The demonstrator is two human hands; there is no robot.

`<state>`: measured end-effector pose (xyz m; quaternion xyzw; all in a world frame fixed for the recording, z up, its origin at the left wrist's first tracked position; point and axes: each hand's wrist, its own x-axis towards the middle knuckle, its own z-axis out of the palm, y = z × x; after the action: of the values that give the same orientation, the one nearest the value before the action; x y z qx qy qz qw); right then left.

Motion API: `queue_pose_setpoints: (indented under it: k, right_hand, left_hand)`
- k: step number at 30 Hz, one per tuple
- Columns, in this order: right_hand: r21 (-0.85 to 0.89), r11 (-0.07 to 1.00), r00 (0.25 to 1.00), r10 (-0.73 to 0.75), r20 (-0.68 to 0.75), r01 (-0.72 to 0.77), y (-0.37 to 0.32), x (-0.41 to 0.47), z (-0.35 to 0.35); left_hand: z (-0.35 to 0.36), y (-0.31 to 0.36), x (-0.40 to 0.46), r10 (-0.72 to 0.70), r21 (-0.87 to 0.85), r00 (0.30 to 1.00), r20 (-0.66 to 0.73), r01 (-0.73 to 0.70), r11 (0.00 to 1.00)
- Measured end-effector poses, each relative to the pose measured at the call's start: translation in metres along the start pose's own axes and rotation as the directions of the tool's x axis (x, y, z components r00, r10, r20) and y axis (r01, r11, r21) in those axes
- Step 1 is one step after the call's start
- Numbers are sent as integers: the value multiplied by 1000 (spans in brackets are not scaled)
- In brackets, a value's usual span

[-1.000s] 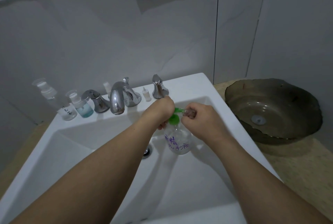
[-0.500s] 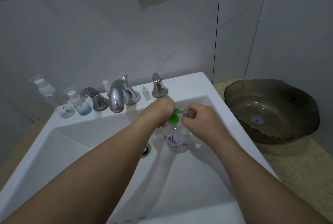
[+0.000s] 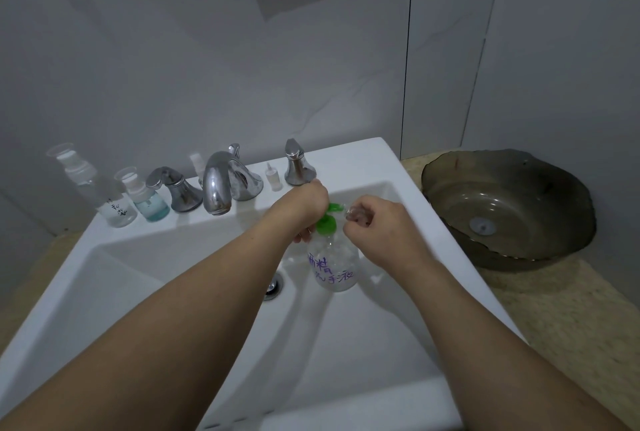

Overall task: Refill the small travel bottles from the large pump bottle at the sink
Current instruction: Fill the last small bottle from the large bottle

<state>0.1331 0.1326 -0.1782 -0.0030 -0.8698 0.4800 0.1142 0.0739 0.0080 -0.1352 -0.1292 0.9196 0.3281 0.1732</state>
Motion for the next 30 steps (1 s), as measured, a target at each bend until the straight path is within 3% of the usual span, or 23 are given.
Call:
queue_pose_setpoints:
  k: [8,13,19,30]
  right_hand:
    - [-82,997,1000,-10,24,12,4,4,3]
    - [-91,996,999,-3,47,7,3,3,2]
    - [-53,998,996,26,81,-21,3,-2,1]
    - [-39,998,994,43,102,-39,2,-4,-2]
  left_hand:
    - [3,-1,-1,70,266,996,-51,-54,962]
    - [1,-3,-1,89,136,993,-78,-78,988]
    - [-2,0,-2,-18,-26,1000,-20,18,1000]
    - [0,5,-7,21,89,1000,1,-21,996]
